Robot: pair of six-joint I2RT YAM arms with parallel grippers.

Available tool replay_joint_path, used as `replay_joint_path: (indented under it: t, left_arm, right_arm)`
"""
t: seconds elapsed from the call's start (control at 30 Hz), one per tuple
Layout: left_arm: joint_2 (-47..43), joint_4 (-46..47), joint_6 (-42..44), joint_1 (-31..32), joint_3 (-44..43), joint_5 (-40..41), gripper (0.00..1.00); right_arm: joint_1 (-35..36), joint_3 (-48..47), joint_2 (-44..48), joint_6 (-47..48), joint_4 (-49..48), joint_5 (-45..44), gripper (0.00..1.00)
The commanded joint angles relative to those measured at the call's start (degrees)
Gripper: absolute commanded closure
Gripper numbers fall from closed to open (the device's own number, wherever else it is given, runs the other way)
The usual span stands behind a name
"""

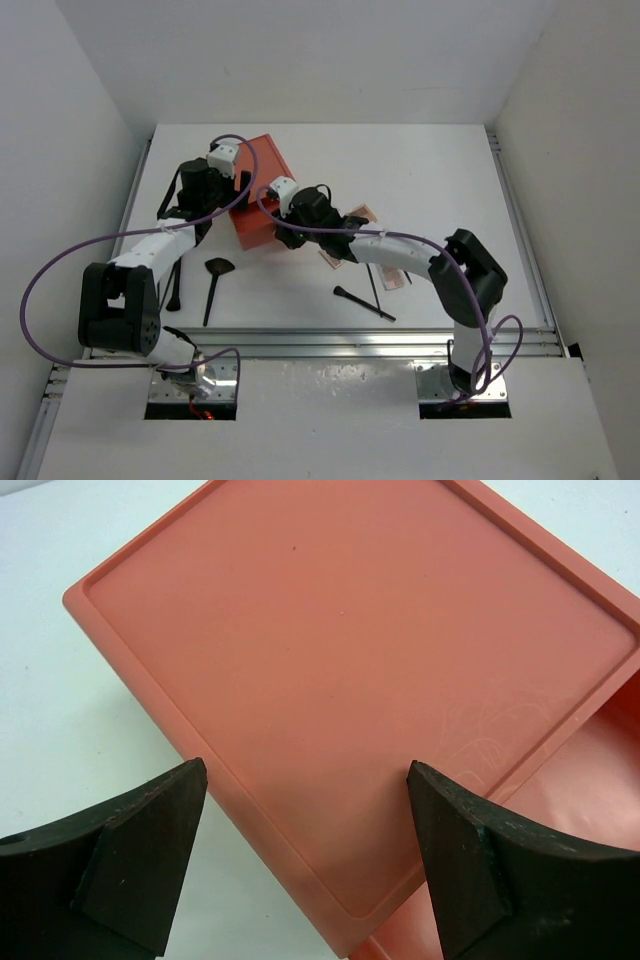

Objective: Organize the makeup

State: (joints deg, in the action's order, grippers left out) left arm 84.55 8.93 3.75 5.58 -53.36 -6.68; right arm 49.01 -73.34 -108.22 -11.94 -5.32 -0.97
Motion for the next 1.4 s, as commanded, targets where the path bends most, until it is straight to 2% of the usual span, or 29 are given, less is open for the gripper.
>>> replay_joint_path:
  t: [0.0,0.27,0.3,0.37,0.4,0.43,0.57,0.7,0.77,0.83,0.93,1.03,1.13,1.2,1.27,1.3,1.37]
  left_arm:
    - [0.8,-1.4,-0.1,0.4,0.5,1.5,0.13]
    - [0.8,-2.4,1.0,0.4,-0.6,2.6,0.12]
    - [0.8,-2.4,1.0,0.4,-0.6,2.6,0.11]
    - [0.8,-2.4,1.0,0.4,-0.6,2.6,0.09]
    - [0.8,-2.9,1.0,0.4,-0.6,2.6,0.09]
    - [0.8,-3.6,1.8,0.4,-1.3,2.1,0.08]
    - [0.2,-8.9,2.3,0.4,-6.0,-0.2,0.04]
    - [-0.3,-15.3,-0.4,0.4,-14.6,-0.2,0.04]
    - [-1.1,-20.4,-2.7,0.4,-18.9,0.3,0.08]
    - [-2.3,-24.3,-6.5,-2.6,-24.1,0.3,0.08]
    - [-5.8,-29.7,-13.2,-6.3,-28.6,5.1,0.13]
    - [-10.3,-38.4,-16.7,-8.7,-28.5,11.6,0.23]
    - [-12.1,-47.2,-17.8,-12.6,-25.7,14.8,0.24]
    - [-10.2,-55.2,-17.2,-16.0,-24.6,14.8,0.24]
    - [-5.2,-60.8,-14.6,-21.9,-22.8,10.6,0.27]
    - [-3.4,-62.0,-12.0,-23.6,-22.2,8.1,0.32]
    - [-0.7,-62.0,-10.8,-27.1,-19.7,3.8,0.34]
  right_arm:
    - [0.3,1.4,3.9,0.1,0.9,4.6,1.00]
    - [0.4,1.0,3.6,0.2,2.9,6.1,0.98]
    - [0.5,1.0,3.6,0.4,3.3,6.4,0.83]
    - [0.5,1.2,3.7,1.0,4.7,7.4,0.67]
    - [0.5,1.0,3.7,0.9,5.1,7.4,0.48]
    - [0.5,0.6,3.7,1.5,5.1,7.2,0.42]
    - [0.5,-0.6,5.8,4.5,8.9,7.4,0.28]
    - [0.6,-0.4,9.8,6.4,11.8,11.1,0.22]
    - [0.3,-0.3,11.0,8.7,13.1,13.3,0.19]
    - [0.6,-0.6,13.9,9.8,16.3,15.8,0.16]
    - [-0.1,-1.5,17.6,11.4,20.9,16.0,0.15]
    - [-2.3,-2.2,21.5,8.9,23.5,17.6,0.14]
    - [-5.7,-2.2,23.8,6.6,23.6,20.1,0.14]
    - [-7.6,-3.4,24.0,5.3,23.7,21.3,0.14]
    - [-10.2,-4.4,23.9,6.0,23.2,23.7,0.14]
    - [-10.6,-4.7,23.9,5.5,23.0,24.3,0.16]
    - [-13.1,-5.0,23.2,5.0,21.3,26.3,0.17]
